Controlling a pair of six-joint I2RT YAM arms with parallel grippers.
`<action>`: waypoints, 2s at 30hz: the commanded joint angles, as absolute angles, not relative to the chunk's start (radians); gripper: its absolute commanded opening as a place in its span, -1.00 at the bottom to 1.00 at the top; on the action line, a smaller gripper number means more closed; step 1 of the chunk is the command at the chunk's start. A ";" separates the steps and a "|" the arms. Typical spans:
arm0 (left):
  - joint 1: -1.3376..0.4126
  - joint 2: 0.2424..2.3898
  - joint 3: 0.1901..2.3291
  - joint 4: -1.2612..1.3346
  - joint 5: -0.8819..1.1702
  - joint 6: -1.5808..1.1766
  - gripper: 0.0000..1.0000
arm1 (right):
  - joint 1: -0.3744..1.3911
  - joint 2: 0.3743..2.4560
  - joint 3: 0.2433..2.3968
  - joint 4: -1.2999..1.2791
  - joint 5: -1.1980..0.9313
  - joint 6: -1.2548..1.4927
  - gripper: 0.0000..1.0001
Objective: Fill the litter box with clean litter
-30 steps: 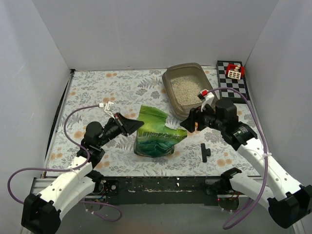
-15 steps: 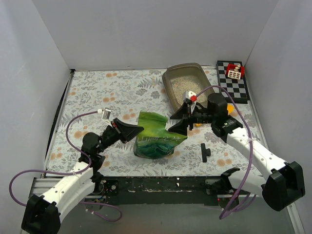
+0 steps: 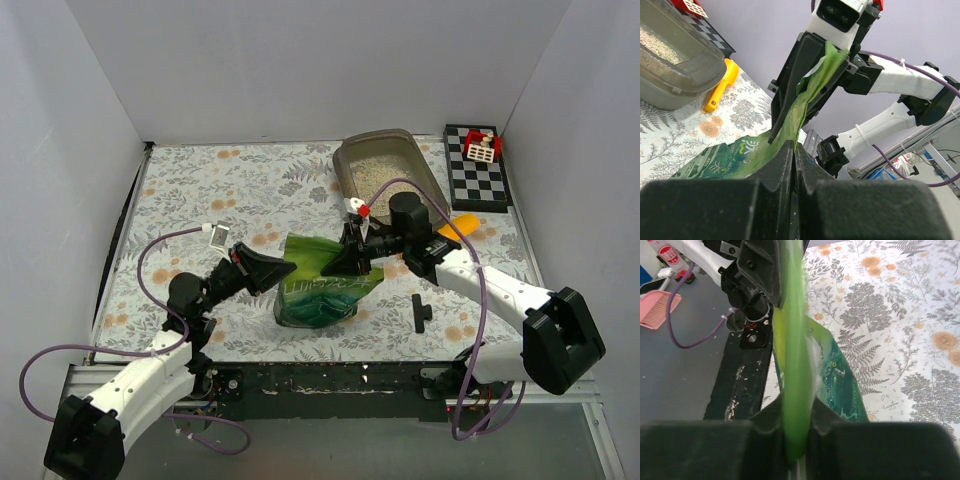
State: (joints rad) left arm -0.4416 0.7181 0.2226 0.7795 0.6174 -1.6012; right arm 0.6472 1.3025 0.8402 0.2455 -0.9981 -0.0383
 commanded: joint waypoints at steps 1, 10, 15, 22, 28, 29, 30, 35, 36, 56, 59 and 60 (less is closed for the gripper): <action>-0.440 0.690 0.256 0.896 0.618 -1.599 -1.00 | 0.658 1.327 0.902 0.301 -0.991 -0.025 -0.97; -0.440 0.713 0.601 0.288 0.724 -1.140 0.24 | 0.658 1.200 0.897 0.119 -0.885 -0.123 -0.97; -0.440 0.791 0.782 0.007 0.765 -0.887 0.49 | 0.676 1.171 0.930 -0.030 -0.830 -0.176 -0.97; -0.460 0.985 1.055 -0.313 0.865 -0.675 0.53 | 0.709 1.108 0.940 -0.173 -0.759 -0.252 -0.97; -0.581 1.136 1.242 -0.478 0.798 -0.560 0.53 | 0.735 1.081 0.931 -0.204 -0.759 -0.267 -0.97; -0.613 1.173 1.276 -0.507 0.786 -0.549 0.52 | 0.736 1.081 0.931 -0.203 -0.762 -0.267 -0.97; -0.638 1.202 1.305 -0.547 0.775 -0.532 0.52 | 0.736 1.081 0.928 -0.202 -0.765 -0.267 -0.97; -0.738 1.293 1.417 -0.730 0.651 -0.468 0.49 | 0.738 1.072 0.905 -0.193 -0.764 -0.265 -0.97; -0.747 1.290 1.413 -0.735 0.626 -0.468 0.49 | 0.738 1.066 0.897 -0.189 -0.762 -0.265 -0.97; -0.824 1.235 1.184 -0.695 0.460 -0.488 0.45 | 0.738 1.011 0.845 -0.164 -0.745 -0.236 -0.97; -0.824 1.229 1.180 -0.661 0.465 -0.488 0.17 | 0.738 1.009 0.839 -0.163 -0.744 -0.227 -0.97; -0.824 1.227 1.181 -0.657 0.457 -0.486 0.00 | 0.738 1.009 0.841 -0.167 -0.744 -0.227 -0.97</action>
